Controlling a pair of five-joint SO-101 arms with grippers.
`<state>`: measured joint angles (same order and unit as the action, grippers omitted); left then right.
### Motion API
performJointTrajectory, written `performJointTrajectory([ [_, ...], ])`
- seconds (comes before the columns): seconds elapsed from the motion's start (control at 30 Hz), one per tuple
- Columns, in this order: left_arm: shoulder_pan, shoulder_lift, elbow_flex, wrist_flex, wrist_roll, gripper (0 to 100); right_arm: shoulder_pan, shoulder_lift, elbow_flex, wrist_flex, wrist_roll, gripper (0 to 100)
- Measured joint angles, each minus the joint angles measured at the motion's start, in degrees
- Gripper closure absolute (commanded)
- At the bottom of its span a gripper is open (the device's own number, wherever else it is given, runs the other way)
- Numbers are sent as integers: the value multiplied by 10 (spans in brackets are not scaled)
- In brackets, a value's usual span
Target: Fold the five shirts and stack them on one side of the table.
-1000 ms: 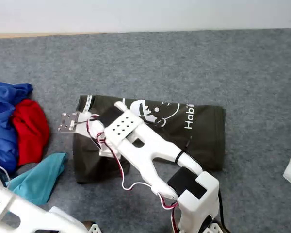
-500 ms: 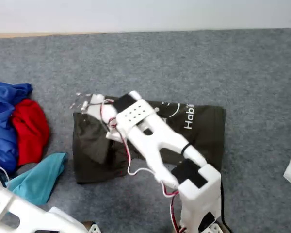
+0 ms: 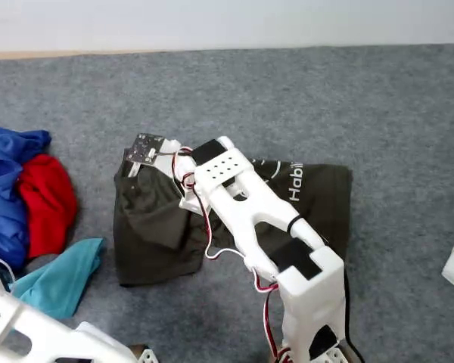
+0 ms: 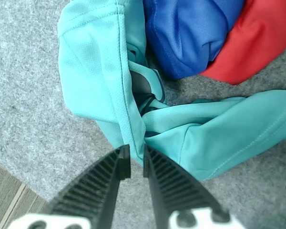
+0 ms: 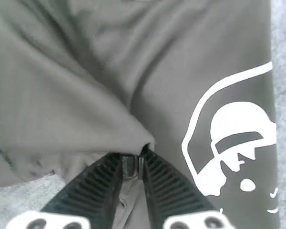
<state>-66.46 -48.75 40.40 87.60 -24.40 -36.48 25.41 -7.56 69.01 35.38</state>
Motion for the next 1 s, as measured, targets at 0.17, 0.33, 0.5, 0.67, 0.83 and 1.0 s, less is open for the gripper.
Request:
performJointTrajectory([
  [0.17,0,0,0,0,0,945,2,4,0,0,0,852],
  [0.33,0,0,0,0,0,945,-5,-32,0,44,0,853],
  [0.5,0,0,0,0,0,945,-34,-71,0,109,0,854],
  [0.67,0,0,0,0,0,945,-59,-80,0,178,0,854],
  [0.83,0,0,0,0,0,945,-85,-80,0,218,0,855],
  [1.0,0,0,0,0,0,945,-120,-80,1,217,0,856],
])
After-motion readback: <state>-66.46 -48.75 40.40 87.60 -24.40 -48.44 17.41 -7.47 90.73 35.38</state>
